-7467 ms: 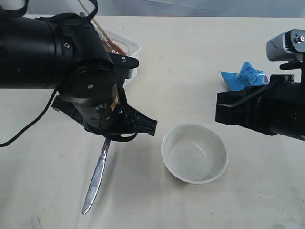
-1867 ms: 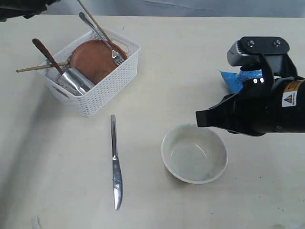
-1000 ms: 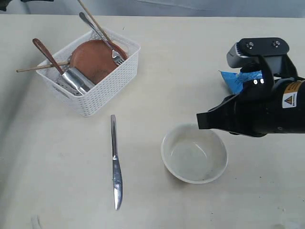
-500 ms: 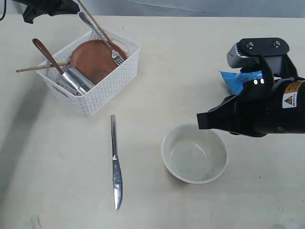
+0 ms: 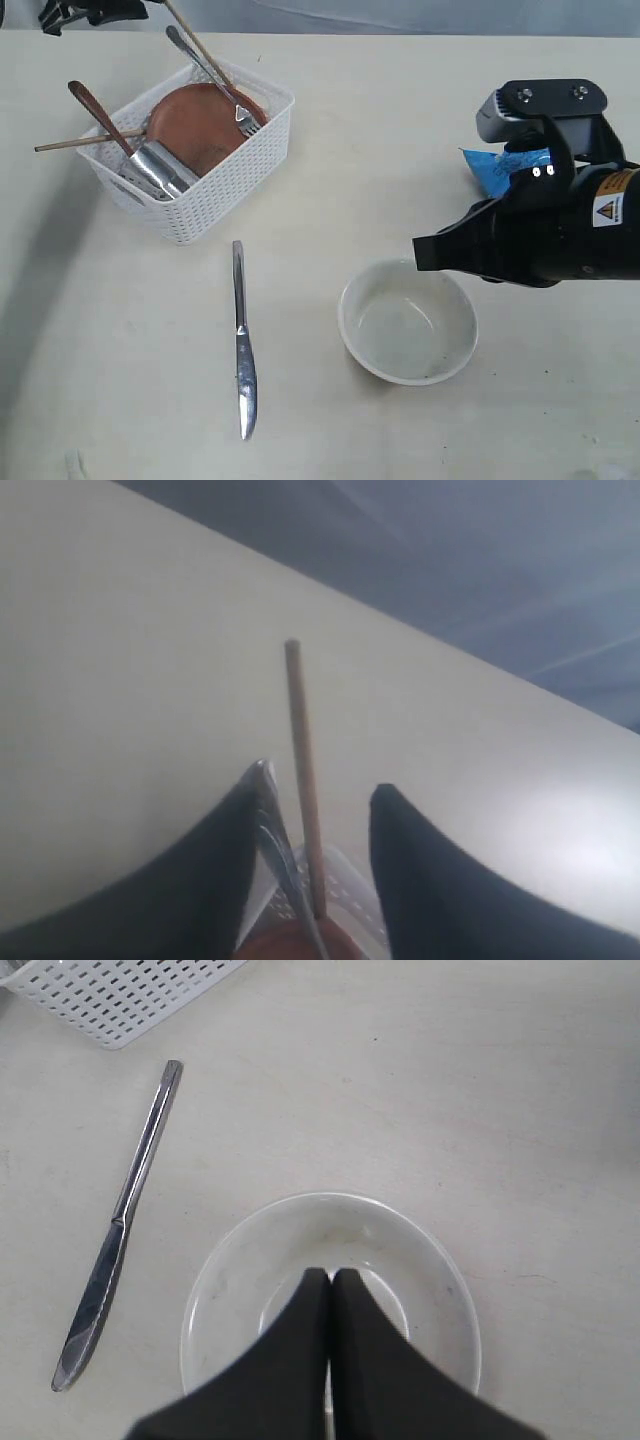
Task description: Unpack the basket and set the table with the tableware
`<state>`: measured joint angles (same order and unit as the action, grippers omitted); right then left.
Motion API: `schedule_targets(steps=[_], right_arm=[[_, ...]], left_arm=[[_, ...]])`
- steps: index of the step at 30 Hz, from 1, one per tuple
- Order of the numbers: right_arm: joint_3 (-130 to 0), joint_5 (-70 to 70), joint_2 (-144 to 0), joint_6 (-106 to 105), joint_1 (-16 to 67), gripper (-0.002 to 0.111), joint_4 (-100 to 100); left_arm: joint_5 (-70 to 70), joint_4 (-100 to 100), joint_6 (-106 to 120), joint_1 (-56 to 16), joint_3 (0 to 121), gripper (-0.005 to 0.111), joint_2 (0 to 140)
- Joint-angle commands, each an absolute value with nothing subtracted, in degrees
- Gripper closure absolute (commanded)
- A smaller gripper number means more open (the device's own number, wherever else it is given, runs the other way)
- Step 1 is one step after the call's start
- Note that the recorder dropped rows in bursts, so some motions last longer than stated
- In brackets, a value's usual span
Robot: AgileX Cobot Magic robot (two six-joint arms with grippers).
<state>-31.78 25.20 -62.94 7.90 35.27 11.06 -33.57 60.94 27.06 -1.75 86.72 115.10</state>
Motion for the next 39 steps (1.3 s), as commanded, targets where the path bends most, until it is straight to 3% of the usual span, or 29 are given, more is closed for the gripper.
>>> schedule_targets(steps=[1, 29, 39], right_arm=[[-31.9, 25.2, -63.0, 8.1, 35.4, 0.109, 10.8], [-31.9, 24.3, -63.0, 8.1, 35.4, 0.109, 10.8], [-31.9, 24.9, -63.0, 8.1, 35.4, 0.109, 10.8]], left_arm=[[-32.7, 61.8, 30.7, -2.5, 86.3, 0.056, 114.7], [-26.9, 74.8, 40.6, -3.0, 86.4, 0.057, 118.1], [-21.4, 75.8, 44.4, -6.4, 86.4, 0.057, 118.1]])
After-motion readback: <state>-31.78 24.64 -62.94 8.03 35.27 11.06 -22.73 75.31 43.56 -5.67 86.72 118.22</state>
